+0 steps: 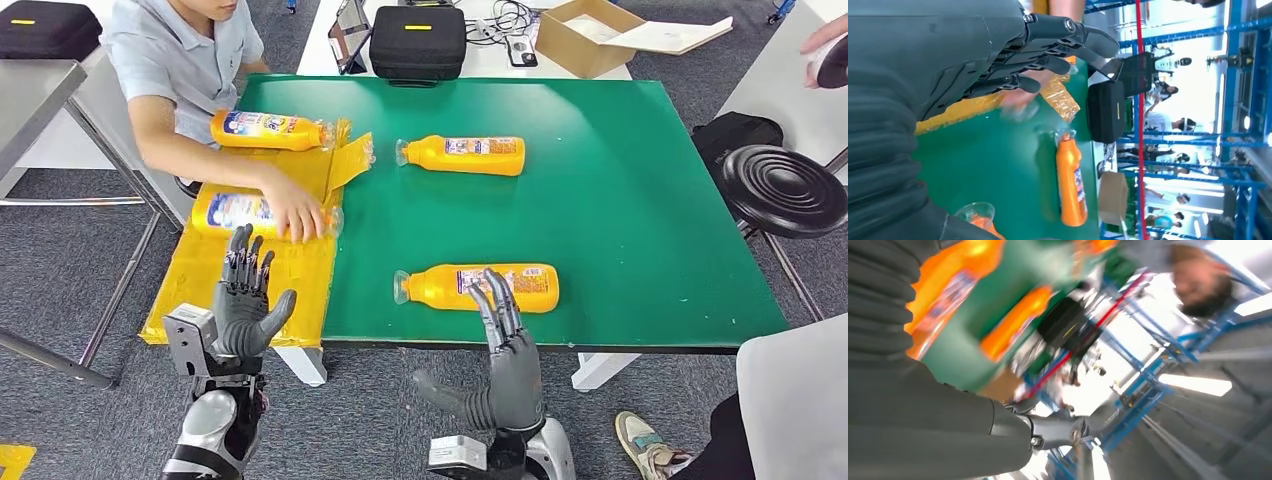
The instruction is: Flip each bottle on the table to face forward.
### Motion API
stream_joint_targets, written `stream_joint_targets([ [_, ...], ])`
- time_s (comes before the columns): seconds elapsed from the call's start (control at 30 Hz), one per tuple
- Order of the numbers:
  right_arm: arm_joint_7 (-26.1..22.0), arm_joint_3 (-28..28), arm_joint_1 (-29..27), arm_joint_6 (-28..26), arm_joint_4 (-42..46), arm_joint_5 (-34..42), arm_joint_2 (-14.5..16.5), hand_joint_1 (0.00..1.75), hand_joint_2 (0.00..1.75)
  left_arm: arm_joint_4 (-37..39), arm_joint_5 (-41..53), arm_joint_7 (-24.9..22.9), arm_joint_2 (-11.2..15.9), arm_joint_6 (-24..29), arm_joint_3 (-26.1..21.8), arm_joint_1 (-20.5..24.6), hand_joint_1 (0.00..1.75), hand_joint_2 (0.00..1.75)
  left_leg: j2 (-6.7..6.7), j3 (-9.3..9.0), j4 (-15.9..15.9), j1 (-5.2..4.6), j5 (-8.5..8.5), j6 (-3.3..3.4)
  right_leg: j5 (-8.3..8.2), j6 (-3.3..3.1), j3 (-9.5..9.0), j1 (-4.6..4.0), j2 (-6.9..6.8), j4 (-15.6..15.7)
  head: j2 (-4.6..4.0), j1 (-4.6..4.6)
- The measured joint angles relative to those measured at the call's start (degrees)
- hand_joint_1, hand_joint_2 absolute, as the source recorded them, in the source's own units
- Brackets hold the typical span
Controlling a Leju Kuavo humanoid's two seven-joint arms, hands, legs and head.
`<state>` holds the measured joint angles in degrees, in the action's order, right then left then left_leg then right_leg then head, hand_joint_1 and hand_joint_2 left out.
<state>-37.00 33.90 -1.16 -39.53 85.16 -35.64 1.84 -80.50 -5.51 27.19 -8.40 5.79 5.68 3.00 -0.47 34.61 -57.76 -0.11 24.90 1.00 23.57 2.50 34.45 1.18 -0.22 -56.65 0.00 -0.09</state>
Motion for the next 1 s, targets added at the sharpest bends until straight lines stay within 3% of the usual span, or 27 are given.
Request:
stream_joint_targets([
  [0.13, 0.8, -10.1, 0.2, 0.0, -5.4, -11.8, -0.5, 0.00, 1.75, -3.1, -1.3, 0.7, 0.1, 3.6, 0.0, -2.2, 0.00, 1.75, -0.04, 0.06, 0.0, -0.03, 0.01, 0.01, 0.00, 0.01, 0.00, 0.03, -0.02, 0.0, 0.00, 0.02],
  [0.33, 3.6, -20.0, 6.3, 0.0, -17.3, -15.4, -1.5, 0.00, 1.75, -5.9, 1.0, 3.7, 0.0, 9.1, 0.3, -3.2, 0.00, 1.75, -0.02, 0.04, 0.0, -0.13, -0.03, 0.07, -0.05, 0.05, -0.01, 0.10, -0.01, 0.0, 0.00, 0.01],
  [0.47, 5.7, -21.0, 12.5, 1.3, -26.7, -13.9, -2.3, 0.00, 1.75, -6.4, 3.3, 5.2, 0.0, 10.9, 2.1, -3.4, 0.00, 1.75, -0.01, 0.00, 0.0, -0.13, -0.07, 0.10, -0.07, 0.06, -0.03, 0.09, 0.00, 0.0, 0.00, 0.01],
  [0.7, 11.7, -20.0, 22.5, 5.3, -42.5, -17.8, -2.2, 0.00, 1.75, -5.7, 4.3, 5.9, -0.4, 10.9, 6.1, -2.7, 0.00, 1.75, -0.01, 0.00, 0.0, -0.13, -0.09, 0.09, -0.07, 0.06, -0.02, 0.06, 0.00, 0.0, 0.00, 0.01],
  [1.0, 14.4, -18.1, 28.6, 7.1, -52.6, -19.5, -0.7, 0.00, 1.75, -4.1, 4.8, 5.6, -0.8, 10.5, 9.2, -0.8, 0.00, 1.75, -0.01, 0.01, 0.0, -0.13, -0.08, 0.10, -0.06, 0.06, -0.02, 0.09, 0.00, 0.0, 0.00, 0.00],
])
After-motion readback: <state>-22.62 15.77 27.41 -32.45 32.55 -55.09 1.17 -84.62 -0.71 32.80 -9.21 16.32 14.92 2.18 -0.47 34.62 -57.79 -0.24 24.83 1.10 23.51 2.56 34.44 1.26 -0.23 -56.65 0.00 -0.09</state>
